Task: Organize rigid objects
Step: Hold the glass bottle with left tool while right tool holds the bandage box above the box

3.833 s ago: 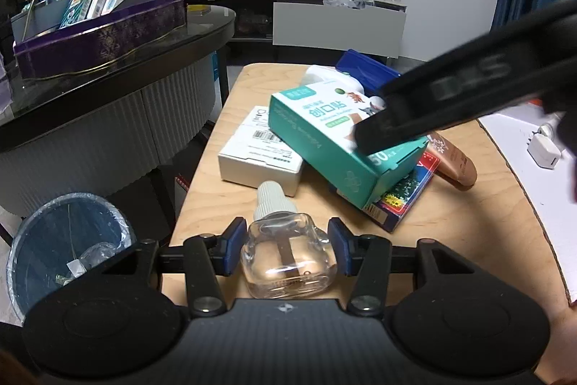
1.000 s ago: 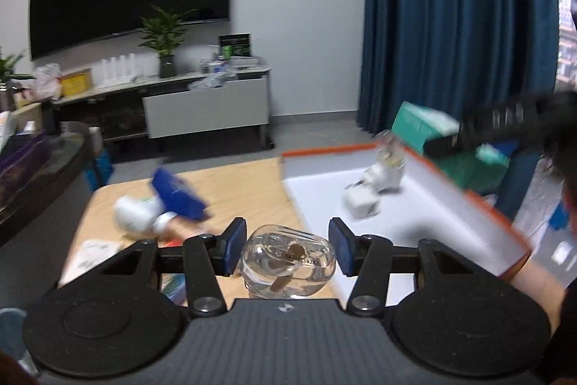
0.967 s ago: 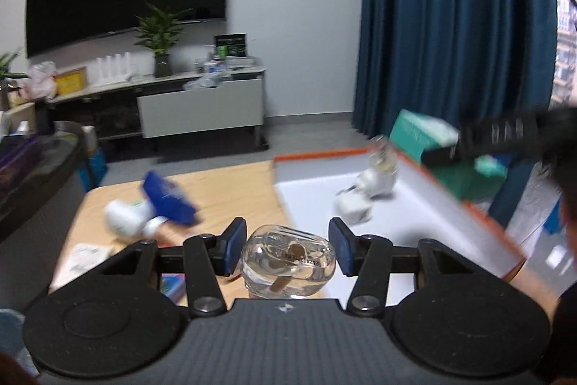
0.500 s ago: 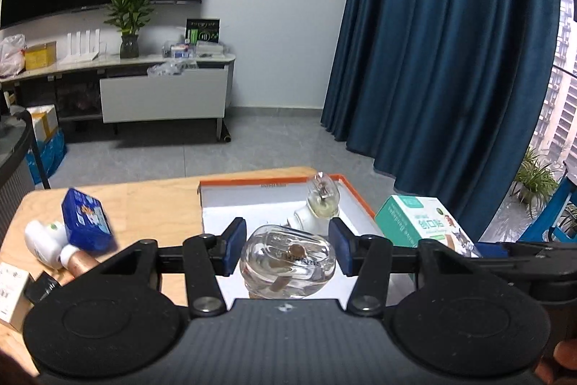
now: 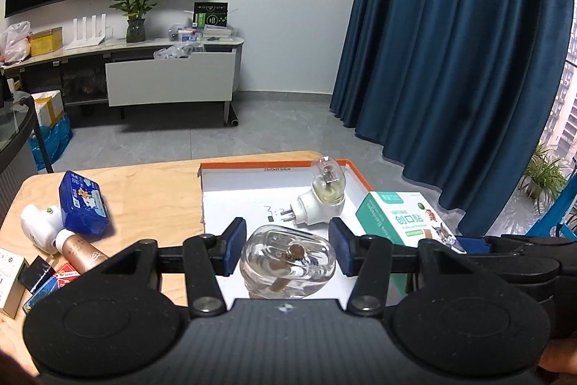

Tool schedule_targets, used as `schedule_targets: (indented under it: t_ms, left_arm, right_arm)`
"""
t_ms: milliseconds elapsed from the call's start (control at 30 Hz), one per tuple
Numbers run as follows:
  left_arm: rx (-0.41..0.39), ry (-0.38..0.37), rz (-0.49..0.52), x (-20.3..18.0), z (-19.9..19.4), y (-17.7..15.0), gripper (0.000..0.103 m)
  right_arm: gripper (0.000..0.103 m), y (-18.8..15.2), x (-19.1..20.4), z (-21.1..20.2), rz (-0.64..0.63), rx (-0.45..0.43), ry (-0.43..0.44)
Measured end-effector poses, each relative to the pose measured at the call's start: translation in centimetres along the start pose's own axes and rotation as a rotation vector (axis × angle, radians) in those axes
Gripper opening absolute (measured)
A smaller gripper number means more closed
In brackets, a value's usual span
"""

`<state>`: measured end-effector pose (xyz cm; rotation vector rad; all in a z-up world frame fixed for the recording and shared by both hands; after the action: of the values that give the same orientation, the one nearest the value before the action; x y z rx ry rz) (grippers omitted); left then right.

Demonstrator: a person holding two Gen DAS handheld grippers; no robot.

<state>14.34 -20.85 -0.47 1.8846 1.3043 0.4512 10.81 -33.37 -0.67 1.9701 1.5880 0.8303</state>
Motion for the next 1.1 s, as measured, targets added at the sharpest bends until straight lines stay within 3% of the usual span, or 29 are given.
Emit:
schedule_targets:
  t_ms: [1100]
  left_arm:
    - [0.02, 0.016, -0.02, 0.3, 0.7, -0.1, 0.052]
  right_arm:
    - [0.084, 0.1, 0.2, 1.4, -0.011, 0.02, -0.008]
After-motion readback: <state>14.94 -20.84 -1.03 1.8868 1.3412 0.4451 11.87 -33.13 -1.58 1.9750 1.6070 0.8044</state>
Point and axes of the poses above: each gripper's, at about its wrist camera, not at the fingertips, and z roughly the way its jaws point, x to its left, y to its top, the point moved 6 cm from there along z, roughly the way its jaws point, and after that the axes turned 7 degrees about x, right-handed, at the moved point
